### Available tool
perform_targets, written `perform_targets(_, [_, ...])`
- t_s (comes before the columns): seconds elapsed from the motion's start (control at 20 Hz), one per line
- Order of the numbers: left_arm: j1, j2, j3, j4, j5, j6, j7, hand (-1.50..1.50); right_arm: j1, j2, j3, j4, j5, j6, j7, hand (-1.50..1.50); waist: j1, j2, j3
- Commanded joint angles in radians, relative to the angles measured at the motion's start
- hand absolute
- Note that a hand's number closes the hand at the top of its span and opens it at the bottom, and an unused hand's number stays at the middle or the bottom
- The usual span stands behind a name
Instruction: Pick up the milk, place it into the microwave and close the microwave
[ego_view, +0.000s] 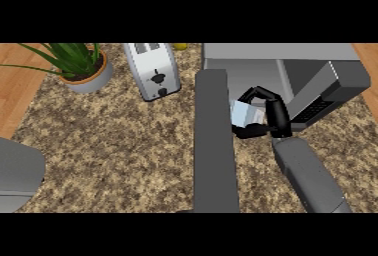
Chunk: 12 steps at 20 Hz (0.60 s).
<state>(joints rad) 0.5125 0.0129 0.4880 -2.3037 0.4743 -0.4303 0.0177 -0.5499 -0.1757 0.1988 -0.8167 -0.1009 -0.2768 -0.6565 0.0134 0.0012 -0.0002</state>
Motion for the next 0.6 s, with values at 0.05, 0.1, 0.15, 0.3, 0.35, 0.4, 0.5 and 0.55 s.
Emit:
perform_targets(0.05, [0.007, -0.003, 0.019, 0.010, 0.004, -0.027, -0.005, -1.50, -0.207, 0.002, -0.017, 0.129, 0.079, -0.086, 0.126, 1.50, 0.014, 0.002, 0.000])
perform_targets(0.1, [-0.021, 0.042, 0.074, 0.099, 0.045, -0.046, -0.030, -1.50, -0.195, 0.019, -0.012, 0.201, 0.102, -0.089, 0.068, 1.50, 0.017, 0.005, 0.000])
perform_targets(0.15, [-0.038, -0.005, 0.013, 0.069, -0.035, -0.037, -0.036, -1.50, -0.246, 0.040, -0.024, 0.259, 0.112, -0.110, 0.065, 1.50, 0.019, 0.007, 0.001])
perform_targets(0.3, [-0.032, 0.040, 0.062, 0.107, 0.020, -0.082, -0.053, -1.50, -0.309, 0.045, -0.060, 0.381, 0.133, -0.171, 0.047, 1.50, 0.036, 0.013, 0.001])
perform_targets(0.35, [-0.026, 0.025, 0.047, 0.061, 0.024, -0.060, -0.026, -1.50, -0.331, 0.034, -0.072, 0.438, 0.131, -0.150, 0.028, 1.50, 0.041, 0.015, 0.002])
perform_targets(0.4, [-0.061, 0.024, 0.037, 0.073, -0.003, -0.038, -0.017, -1.50, -0.381, -0.008, -0.098, 0.452, 0.122, -0.124, 0.036, 1.50, 0.032, 0.014, 0.002])
perform_targets(0.5, [-0.050, 0.036, 0.033, 0.029, 0.022, -0.027, 0.028, -1.50, -0.405, 0.001, -0.092, 0.511, 0.152, -0.187, 0.028, 1.50, 0.043, 0.019, 0.002])
perform_targets(0.55, [-0.085, 0.028, 0.027, 0.109, -0.023, -0.047, -0.025, -1.50, -0.397, 0.031, -0.102, 0.540, 0.148, -0.214, -0.010, 1.50, 0.049, 0.025, 0.002])
